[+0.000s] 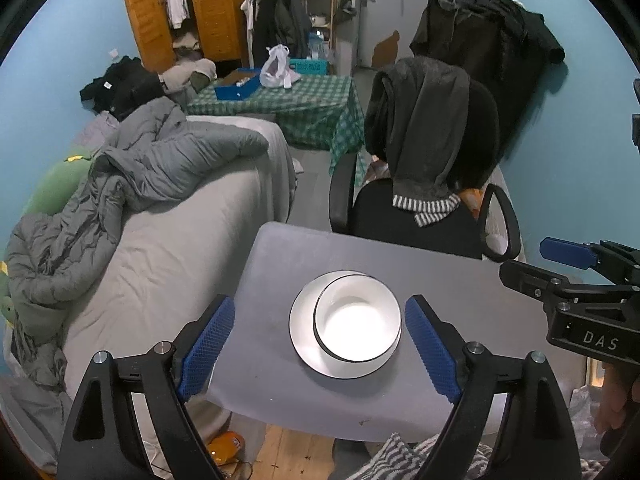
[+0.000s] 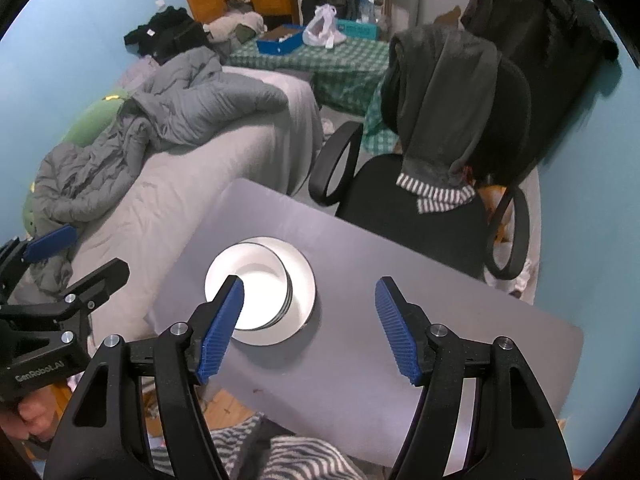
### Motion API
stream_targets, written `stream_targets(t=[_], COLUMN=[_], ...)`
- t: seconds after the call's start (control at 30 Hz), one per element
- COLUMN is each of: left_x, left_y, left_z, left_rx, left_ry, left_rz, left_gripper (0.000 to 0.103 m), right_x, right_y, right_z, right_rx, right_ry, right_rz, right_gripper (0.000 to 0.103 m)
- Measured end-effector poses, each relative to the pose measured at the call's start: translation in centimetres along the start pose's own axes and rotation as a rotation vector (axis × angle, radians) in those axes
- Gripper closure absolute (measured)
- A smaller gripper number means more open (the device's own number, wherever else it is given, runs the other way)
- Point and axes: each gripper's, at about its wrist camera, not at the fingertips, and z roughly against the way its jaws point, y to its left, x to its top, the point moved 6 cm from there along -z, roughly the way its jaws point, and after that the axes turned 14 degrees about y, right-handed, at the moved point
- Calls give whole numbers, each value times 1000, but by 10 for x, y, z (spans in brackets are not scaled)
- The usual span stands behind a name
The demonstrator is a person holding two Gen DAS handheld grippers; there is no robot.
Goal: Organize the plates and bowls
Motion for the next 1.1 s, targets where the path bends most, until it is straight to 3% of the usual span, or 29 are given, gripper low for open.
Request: stream_targets(t=[0.33,1.1], left_x=[-6,-3], left_y=[-15,-27], left_z=[12,16], left_rx=[-42,-77], left_ry=[-10,-4], left_rz=[38,73], left_gripper=[14,14], right_x=[-9,-12], right_y=[-12,-22], right_z=[26,25], right_rx=[-26,-6], right_ry=[-60,-44], right_rz=[-19,-26], right_gripper=[35,35])
